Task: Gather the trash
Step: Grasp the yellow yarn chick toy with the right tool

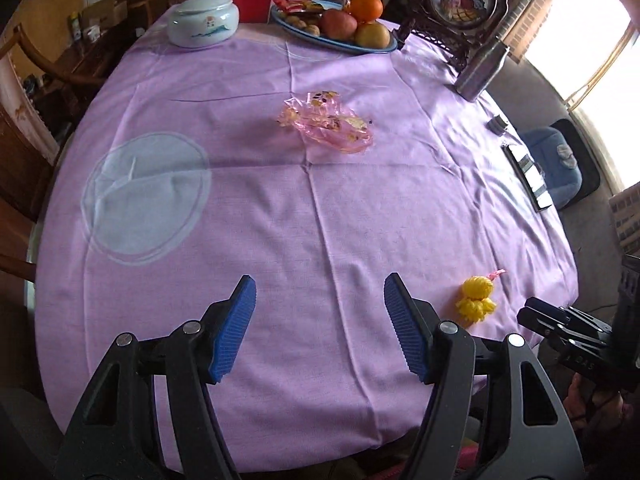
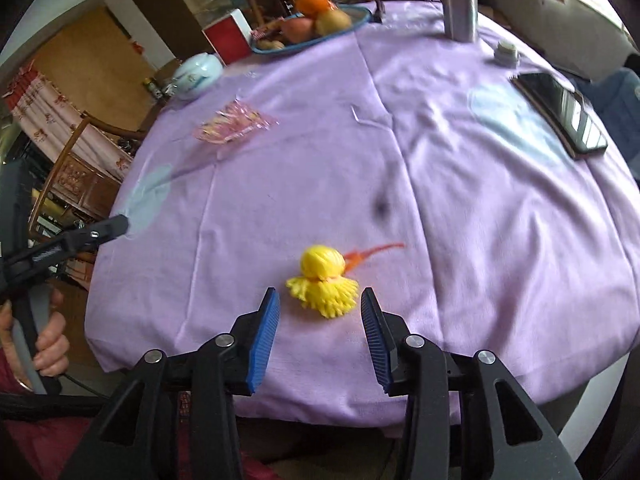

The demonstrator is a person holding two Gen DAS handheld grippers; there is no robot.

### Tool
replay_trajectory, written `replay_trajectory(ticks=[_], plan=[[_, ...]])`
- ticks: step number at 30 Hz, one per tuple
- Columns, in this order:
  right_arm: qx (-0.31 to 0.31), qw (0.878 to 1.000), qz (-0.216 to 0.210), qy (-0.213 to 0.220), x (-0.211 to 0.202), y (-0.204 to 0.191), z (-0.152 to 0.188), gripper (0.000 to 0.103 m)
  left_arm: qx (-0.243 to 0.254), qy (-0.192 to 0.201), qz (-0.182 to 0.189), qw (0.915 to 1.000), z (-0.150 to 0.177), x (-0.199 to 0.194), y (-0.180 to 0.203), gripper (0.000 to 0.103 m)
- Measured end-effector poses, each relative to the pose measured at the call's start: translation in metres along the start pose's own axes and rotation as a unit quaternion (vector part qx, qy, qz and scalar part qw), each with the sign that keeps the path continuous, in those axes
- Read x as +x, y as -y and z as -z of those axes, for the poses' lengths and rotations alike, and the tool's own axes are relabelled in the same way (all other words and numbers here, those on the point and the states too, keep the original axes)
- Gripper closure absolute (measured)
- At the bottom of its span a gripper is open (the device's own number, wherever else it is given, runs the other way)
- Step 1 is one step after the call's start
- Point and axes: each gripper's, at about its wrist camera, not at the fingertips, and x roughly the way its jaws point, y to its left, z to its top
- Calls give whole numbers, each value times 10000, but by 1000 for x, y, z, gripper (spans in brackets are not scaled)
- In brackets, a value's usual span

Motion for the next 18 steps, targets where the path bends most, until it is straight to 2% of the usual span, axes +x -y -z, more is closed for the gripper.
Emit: replay_trajectory(ticks=[6,14,16,17,18], plan=[[19,9999,-79,-102,23,-5,1,57,-78,-137,-257,9995,5,-3,-12,38],[18,9997,-78,-214,46,-5,-10,55,-178,-101,-524,9984,4,-15,-21,37],[-173,9995,-73,-239,50,-12,-12,62,-226,-83,-547,9982,3,-16,-22,37],[-267,9993,-82,-239,51,-15,-14,76,-255,-74,-552,9981,2,-16,-22,37],[-374,9989,-143,-248,52,-19,-15,83,-277,-65,-549,9981,0,-16,-22,37]])
